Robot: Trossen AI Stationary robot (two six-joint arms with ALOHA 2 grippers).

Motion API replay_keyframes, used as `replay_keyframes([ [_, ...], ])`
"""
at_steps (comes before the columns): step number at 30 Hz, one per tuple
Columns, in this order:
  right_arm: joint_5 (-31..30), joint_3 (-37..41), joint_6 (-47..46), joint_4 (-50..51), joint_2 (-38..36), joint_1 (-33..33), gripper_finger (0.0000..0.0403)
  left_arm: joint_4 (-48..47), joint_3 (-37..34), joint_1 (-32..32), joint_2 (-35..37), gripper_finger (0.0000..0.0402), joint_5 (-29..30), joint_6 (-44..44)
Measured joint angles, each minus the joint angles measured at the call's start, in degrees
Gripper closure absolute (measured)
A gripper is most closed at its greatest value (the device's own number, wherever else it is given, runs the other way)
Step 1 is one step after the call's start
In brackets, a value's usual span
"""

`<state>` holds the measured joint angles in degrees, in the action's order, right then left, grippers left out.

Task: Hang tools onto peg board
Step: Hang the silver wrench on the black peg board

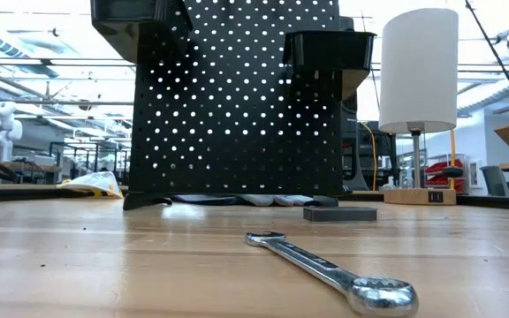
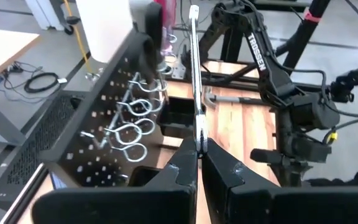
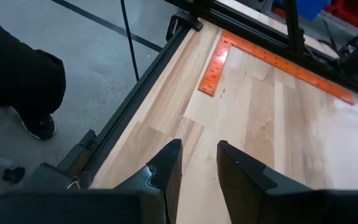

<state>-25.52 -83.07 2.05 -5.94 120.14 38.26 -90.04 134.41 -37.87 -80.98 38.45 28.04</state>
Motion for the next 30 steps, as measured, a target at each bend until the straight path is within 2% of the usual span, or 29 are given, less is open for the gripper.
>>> replay_keyframes([
  [5,-2.0,0.1,5.7,-2.2,-3.3,0.0,0.031,0.0,0.0,0.0,-2.0,0.0391,-2.6,0.0],
  [9,-5.9,0.1,12.1,-4.4,-8.7,0.0,0.031,0.0,0.0,0.0,-4.3,0.0391,-7.1,-0.5],
  [12,-7.9,0.0,13.5,-7.1,-14.2,0.0,0.031,0.0,0.0,0.0,-6.5,0.0391,-10.9,-1.4],
  [22,-7.7,-0.1,14.1,-10.4,-28.4,0.7,0.031,0.0,0.0,0.0,-14.8,0.0391,-20.8,-1.5],
  [26,-7.7,-0.1,13.3,-9.0,-29.6,-0.9,0.031,0.0,0.0,0.0,-17.6,0.0391,-21.9,-1.4],
  [30,-7.4,-0.1,8.2,-4.2,-29.0,-3.1,0.031,0.0,0.0,0.5,-20.1,0.0391,-21.9,-1.4],
])
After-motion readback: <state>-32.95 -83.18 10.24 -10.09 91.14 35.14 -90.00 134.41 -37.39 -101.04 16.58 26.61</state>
